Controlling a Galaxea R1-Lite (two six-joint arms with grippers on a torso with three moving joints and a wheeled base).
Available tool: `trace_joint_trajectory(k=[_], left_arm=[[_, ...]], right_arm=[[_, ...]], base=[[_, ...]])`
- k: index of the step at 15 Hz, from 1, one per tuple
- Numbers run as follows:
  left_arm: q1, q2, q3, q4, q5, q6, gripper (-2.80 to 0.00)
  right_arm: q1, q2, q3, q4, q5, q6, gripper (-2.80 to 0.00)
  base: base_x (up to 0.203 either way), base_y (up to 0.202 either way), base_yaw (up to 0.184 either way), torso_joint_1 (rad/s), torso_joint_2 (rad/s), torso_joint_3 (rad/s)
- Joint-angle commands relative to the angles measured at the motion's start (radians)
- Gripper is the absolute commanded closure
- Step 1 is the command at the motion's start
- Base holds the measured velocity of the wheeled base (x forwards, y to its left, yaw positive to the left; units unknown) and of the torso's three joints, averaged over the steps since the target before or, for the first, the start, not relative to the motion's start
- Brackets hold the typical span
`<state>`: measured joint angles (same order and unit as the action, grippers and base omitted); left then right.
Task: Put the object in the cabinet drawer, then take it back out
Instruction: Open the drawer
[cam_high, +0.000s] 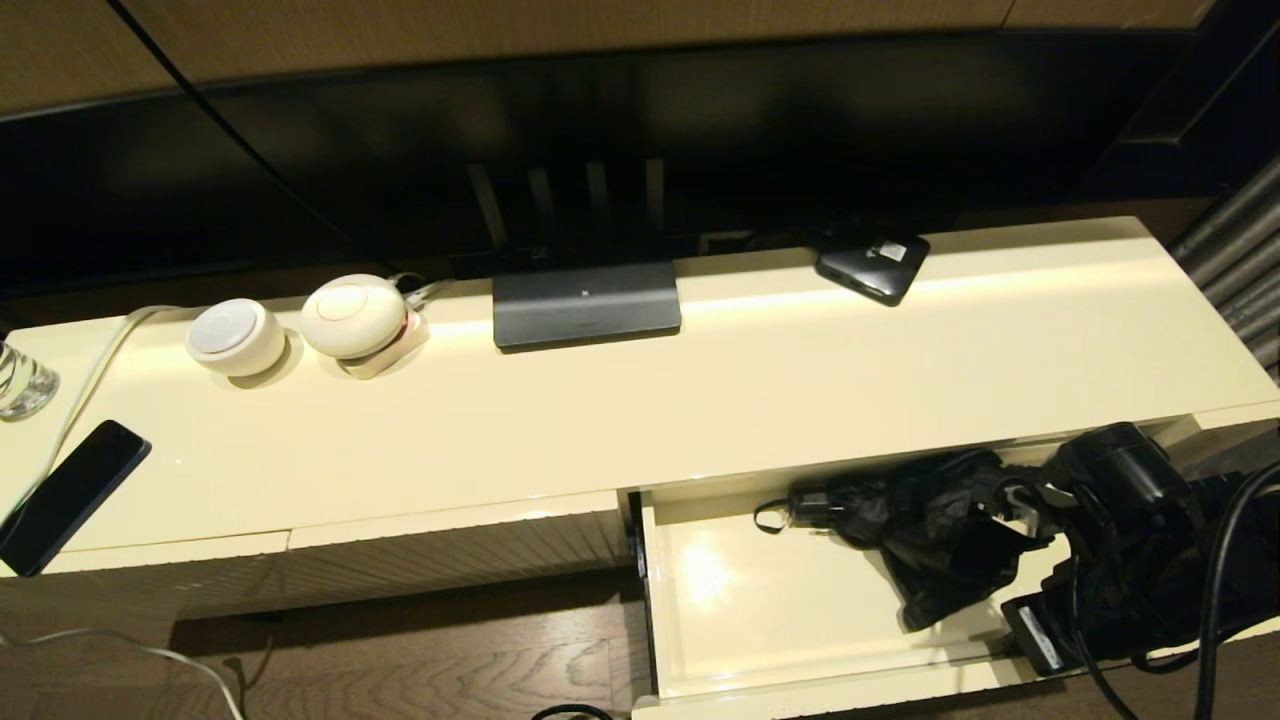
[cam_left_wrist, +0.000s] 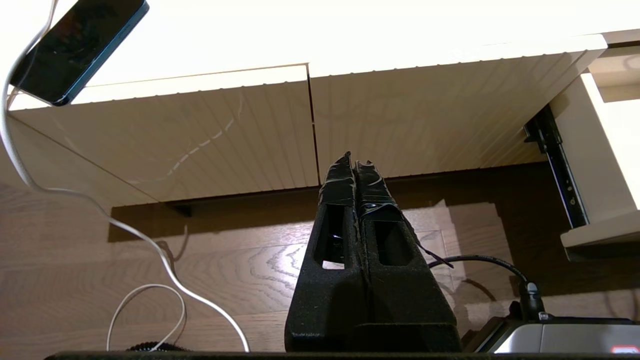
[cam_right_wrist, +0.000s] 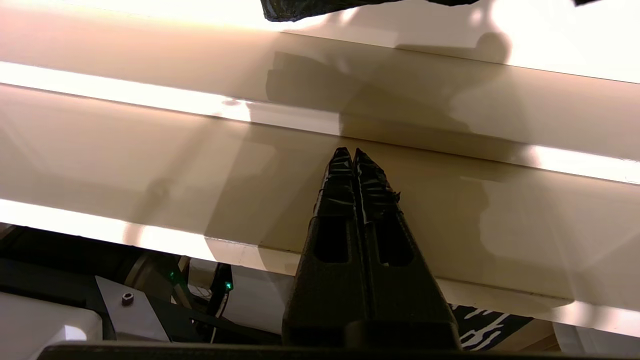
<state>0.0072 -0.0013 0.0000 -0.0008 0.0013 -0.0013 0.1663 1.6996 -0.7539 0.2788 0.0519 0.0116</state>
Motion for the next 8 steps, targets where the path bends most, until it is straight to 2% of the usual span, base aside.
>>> trace_joint_trajectory(k=[1, 4, 8], left_arm=[[0.000, 0.001, 0.003, -0.001, 0.000, 0.000, 0.00], [0.000, 0.001, 0.003, 0.000, 0.000, 0.000, 0.00], [0.000, 0.001, 0.003, -0.001, 0.000, 0.000, 0.00]], right_arm=[[-0.001, -0.023, -0.013, -0.083, -0.001, -0.004, 0.00], [-0.002, -0.043, -0.030, -0.091, -0.003, -0.026, 0.00], [-0.006, -0.075, -0.059, -0.093, -0.003, -0.127, 0.00]], base=[[0.000, 0.000, 0.000, 0.000, 0.00, 0.000], [0.000, 0.000, 0.000, 0.000, 0.00, 0.000], [0.000, 0.000, 0.000, 0.000, 0.00, 0.000]])
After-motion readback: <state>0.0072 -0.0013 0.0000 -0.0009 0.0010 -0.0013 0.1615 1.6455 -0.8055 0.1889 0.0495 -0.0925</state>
